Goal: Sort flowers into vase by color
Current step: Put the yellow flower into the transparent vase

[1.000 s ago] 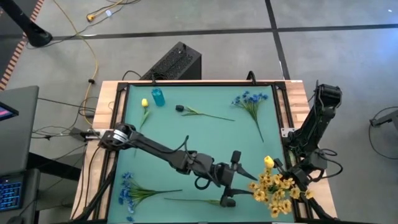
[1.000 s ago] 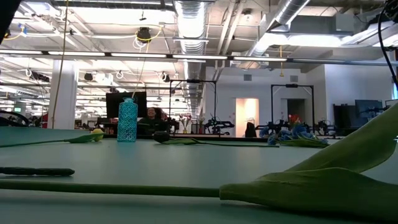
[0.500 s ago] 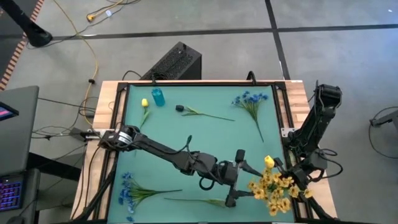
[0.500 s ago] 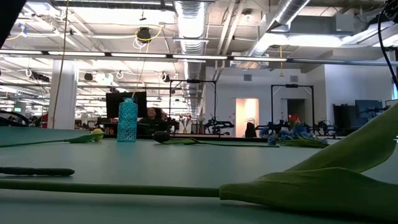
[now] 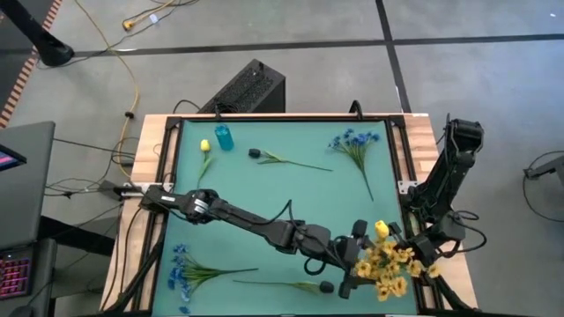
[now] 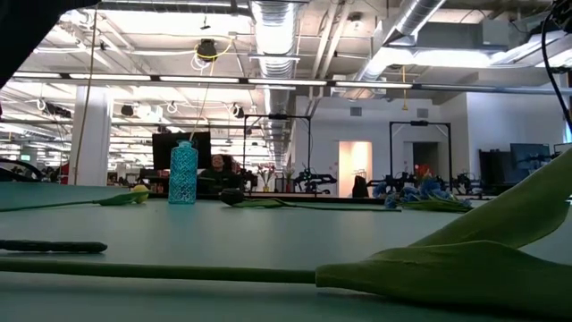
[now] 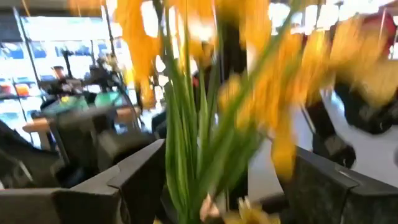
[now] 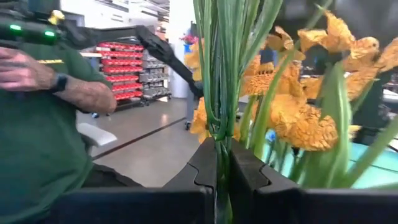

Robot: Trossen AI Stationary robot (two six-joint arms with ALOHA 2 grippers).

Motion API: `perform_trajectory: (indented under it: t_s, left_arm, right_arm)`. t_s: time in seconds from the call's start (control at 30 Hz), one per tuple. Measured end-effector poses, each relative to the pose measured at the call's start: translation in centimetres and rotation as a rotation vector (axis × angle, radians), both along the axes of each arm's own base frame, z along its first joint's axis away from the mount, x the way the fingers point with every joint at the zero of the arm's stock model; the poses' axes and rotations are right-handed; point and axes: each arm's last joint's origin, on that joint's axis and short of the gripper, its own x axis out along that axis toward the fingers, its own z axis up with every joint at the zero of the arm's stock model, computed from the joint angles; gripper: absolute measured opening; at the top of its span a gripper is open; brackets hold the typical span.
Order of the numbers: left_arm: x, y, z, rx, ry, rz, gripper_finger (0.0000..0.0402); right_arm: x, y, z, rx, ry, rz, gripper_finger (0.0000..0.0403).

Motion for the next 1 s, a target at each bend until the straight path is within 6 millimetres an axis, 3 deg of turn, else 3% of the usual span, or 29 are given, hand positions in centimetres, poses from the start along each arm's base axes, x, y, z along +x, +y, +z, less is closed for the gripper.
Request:
perform_trajectory:
  t_s: [0.2, 0.33, 0.87, 1.0]
  left_arm:
    - [0.1, 0.7, 0.5, -0.036, -0.019, 0.029, 0.0273]
    - [0.3, 1.3, 0.4, -0.065, -0.002, 0.023, 0.0245]
    - [0.6, 2.3, 0.5, -0.117, 0.013, -0.057, 0.0022]
    - [0.6, 2.4, 0.5, -0.117, 0.013, -0.057, 0.0005]
  right_arm:
    - [-0.6, 0.2, 0.0, 0.001, 0.005, 0.009, 0.0044]
    - [-0.8, 0.2, 0.0, 0.002, 0.008, 0.004, 0.0057]
    - [-0.9, 0.2, -0.1, -0.004, 0.014, -0.017, 0.0066]
    - [-0.9, 0.2, -0.1, -0.004, 0.014, -0.015, 0.0067]
